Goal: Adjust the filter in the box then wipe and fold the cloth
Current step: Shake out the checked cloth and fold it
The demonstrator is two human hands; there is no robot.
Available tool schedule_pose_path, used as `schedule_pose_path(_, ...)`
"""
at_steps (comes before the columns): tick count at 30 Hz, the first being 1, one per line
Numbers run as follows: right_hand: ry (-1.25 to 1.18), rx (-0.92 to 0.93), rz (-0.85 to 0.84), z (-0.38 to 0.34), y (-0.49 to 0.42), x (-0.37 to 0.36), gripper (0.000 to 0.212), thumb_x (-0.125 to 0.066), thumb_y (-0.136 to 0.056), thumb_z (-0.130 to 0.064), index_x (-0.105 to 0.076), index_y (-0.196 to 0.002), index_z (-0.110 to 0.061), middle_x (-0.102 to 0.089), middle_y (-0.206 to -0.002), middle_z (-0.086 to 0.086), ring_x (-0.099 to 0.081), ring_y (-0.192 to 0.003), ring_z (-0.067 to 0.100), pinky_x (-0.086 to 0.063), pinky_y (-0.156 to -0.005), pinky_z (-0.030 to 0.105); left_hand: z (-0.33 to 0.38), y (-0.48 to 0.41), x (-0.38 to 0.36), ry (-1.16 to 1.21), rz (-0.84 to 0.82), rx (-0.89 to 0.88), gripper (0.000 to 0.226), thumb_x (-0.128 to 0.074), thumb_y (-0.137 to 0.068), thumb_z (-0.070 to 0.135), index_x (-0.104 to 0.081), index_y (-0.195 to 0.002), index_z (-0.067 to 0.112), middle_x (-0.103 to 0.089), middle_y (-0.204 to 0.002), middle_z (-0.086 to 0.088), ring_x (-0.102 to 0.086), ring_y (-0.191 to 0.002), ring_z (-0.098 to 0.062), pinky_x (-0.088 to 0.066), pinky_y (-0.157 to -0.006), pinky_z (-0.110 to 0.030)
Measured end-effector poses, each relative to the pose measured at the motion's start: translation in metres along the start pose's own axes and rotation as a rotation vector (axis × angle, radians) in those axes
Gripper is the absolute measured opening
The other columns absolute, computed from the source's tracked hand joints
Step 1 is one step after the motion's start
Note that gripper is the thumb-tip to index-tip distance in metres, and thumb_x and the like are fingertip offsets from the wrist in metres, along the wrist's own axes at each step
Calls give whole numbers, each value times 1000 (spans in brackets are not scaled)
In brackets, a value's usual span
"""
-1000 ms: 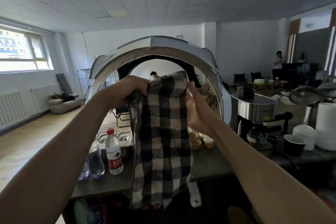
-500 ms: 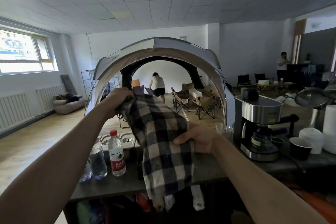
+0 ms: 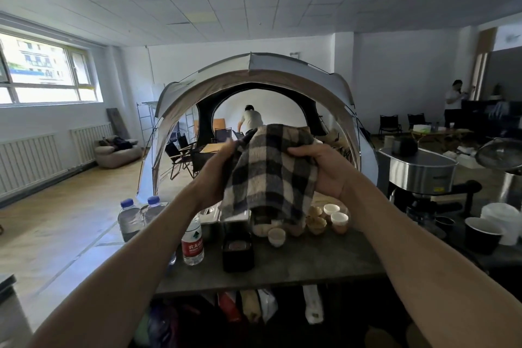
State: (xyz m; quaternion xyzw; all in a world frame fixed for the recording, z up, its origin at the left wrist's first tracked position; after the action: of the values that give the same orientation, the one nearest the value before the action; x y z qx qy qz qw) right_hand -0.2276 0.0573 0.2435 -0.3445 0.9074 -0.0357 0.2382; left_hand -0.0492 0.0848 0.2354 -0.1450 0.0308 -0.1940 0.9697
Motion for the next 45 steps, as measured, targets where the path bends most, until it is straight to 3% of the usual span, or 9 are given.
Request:
schedule_pose_path(2,42,1,40,-4,-1,-1,27,-48,-92,4,-69,-110,1,-71,-107,17,-70,-97,29,-58,-84,39,-1,-6,-2,-31,34,-61,71,-75,-72,57,-50,-123,16,-70,-102,-9,-73,-83,-20,-59,-69,-30)
schedule_pose_path(7,26,-26,119,-8,0,9,34,-42,-87,5,-76,-91,-1,-72,-97,17,-70,-90,31,-58,-84,41,-2,-15,18,112,109,-189,56,-58,-86,28,-47,-141,29,-63,-122,-8,-62,-112,-34,-54,-89,-44)
schedule_pose_path(11,-9,-42,134,-5,6,13,45,-37,-88,3,-78,-68,-3,-72,-82,15,-70,-77,28,-55,-76,42,10,-28,7,-386,172,-298,50,-70,-87,20,-51,-132,26,-63,-131,-12,-52,-130,-32,-54,-92,-36)
schedule_pose_path(17,-47,-29,106,-1,3,13,36,-43,-86,-1,-76,-73,-5,-68,-86,14,-66,-79,28,-52,-80,43,18,-17,-7,-718,293,-632,44,-71,-85,4,-60,-128,6,-70,-114,-8,-68,-105,-15,-56,-90,-30)
schedule_pose_path(22,277,-26,121,-19,7,30,27,-62,-86,-1,-66,-112,-5,-73,-102,12,-70,-96,28,-58,-80,37,25,-16,14,-514,429,-523,33,-59,-91,-4,-62,-122,8,-73,-90,-5,-69,-78,-10,-56,-68,-19)
schedule_pose_path(27,807,138,419,-28,12,47,28,-84,-70,-15,-72,-95,-21,-75,-100,1,-71,-93,15,-56,-80,27,2,-18,21,-88,394,-179,27,-44,-102,9,-64,-119,7,-67,-78,-1,-65,-69,-17,-57,-56,-28)
schedule_pose_path(37,239,-106,382,-4,12,45,14,-58,-93,-12,-66,-104,-9,-75,-83,10,-71,-77,26,-54,-69,36,-27,-28,16,57,97,-81,56,-40,-95,-15,-61,-130,24,-69,-125,-7,-69,-101,-23,-60,-76,-36)
schedule_pose_path(42,255,-170,467,-1,10,55,11,-56,-93,-8,-66,-97,-6,-73,-73,11,-69,-67,26,-55,-64,34,-15,-25,20,-403,451,-395,21,-57,-90,-12,-67,-106,-5,-78,-99,0,-73,-93,-16,-59,-73,-29)
schedule_pose_path(45,195,-168,482,2,11,58,13,-55,-94,-11,-66,-98,-5,-73,-72,11,-70,-61,25,-56,-58,32,-7,-26,27,-401,563,-446,17,-59,-89,-9,-51,-88,6,-77,-95,0,-74,-86,-16,-60,-69,-30)
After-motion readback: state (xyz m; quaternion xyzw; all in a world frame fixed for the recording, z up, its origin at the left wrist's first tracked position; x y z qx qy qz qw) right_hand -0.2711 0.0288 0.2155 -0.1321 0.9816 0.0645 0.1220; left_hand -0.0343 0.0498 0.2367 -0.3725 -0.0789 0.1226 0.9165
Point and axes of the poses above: each hand's wrist, its own y-axis away from the middle knuckle, its own x-axis out of the back of the hand, z = x × y, the point moved 5 cm from there along -y, towards the middle knuckle
